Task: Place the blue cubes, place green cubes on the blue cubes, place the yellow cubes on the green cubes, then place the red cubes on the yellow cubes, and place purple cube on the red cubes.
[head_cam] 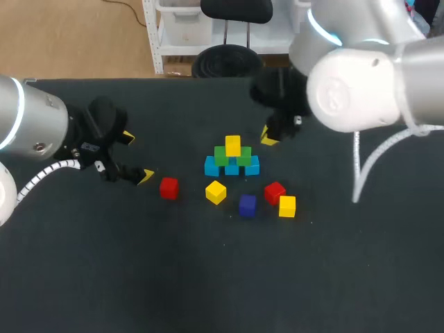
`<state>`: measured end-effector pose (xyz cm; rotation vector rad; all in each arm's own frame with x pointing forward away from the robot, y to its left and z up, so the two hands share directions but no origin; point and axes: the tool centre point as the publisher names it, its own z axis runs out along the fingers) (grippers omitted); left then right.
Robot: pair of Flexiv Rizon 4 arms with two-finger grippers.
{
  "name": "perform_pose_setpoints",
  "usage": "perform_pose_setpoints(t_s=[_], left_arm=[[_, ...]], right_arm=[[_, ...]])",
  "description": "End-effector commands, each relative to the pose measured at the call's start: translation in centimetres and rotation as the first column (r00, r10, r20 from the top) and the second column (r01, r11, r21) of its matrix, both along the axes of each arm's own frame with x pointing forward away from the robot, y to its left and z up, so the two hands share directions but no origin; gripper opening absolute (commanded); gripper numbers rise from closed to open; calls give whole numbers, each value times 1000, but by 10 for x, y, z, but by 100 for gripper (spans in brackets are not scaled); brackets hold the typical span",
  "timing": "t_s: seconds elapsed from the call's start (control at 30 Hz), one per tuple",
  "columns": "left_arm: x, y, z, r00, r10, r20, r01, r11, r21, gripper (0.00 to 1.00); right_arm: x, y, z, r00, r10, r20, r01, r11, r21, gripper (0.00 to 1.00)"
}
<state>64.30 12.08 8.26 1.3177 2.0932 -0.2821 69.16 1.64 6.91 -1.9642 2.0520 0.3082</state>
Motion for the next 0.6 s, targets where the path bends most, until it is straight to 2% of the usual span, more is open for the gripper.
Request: perform_pose_setpoints(t_s=[0.03, 0.07, 0.17, 0.23, 0.6], left_arm=[[0, 1, -1, 1000, -2, 2, 2, 1000, -4, 100], [0, 1, -1, 1000, -2, 2, 2, 1000, -4, 100], [0, 1, -1, 1000, -2, 2, 2, 1000, -4, 100], [0, 1, -1, 1000, -2, 2, 2, 1000, -4, 100], [0, 1, -1, 1000, -2, 2, 2, 1000, -4, 100]], right_arm=[[-27, -20, 5, 999, 4, 38, -5, 1000, 17, 44], [-31, -24, 5, 999, 8, 38, -8, 1000, 17, 49], [-43, -35, 3, 999, 12, 32, -13, 1000, 19, 84], [-52, -41, 0, 1000, 13, 27, -13, 1000, 16, 100], [-90, -50, -10, 999, 32, 2, -32, 999, 10, 100]])
